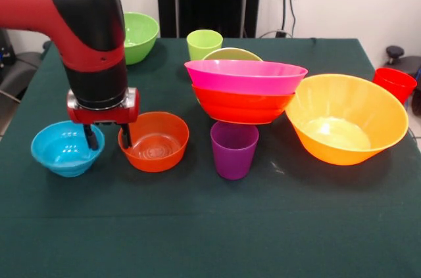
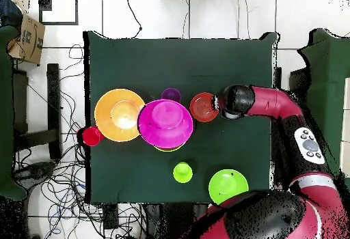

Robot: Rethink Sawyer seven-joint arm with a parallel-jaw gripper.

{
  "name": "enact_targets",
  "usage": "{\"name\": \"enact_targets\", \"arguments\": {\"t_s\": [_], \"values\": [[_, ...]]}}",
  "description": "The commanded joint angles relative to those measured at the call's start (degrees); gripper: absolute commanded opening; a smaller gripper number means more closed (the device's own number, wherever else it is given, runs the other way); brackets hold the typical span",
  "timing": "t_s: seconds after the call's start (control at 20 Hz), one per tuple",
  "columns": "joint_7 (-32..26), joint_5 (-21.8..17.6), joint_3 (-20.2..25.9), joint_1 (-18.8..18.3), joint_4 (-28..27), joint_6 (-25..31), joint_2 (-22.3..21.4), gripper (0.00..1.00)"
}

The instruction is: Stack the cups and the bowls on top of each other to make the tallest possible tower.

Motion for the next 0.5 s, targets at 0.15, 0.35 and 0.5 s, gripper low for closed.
{"name": "enact_targets", "arguments": {"t_s": [0.15, 0.35, 0.5], "values": [[-10.0, -6.0, 2.4, -0.4, -1.8, -5.6, 6.8, 1.00], [-10.5, -7.0, 1.9, -0.4, -2.4, -6.5, 7.9, 1.00], [-10.6, -7.2, 1.8, -0.3, -2.7, -6.8, 8.6, 1.00]]}}
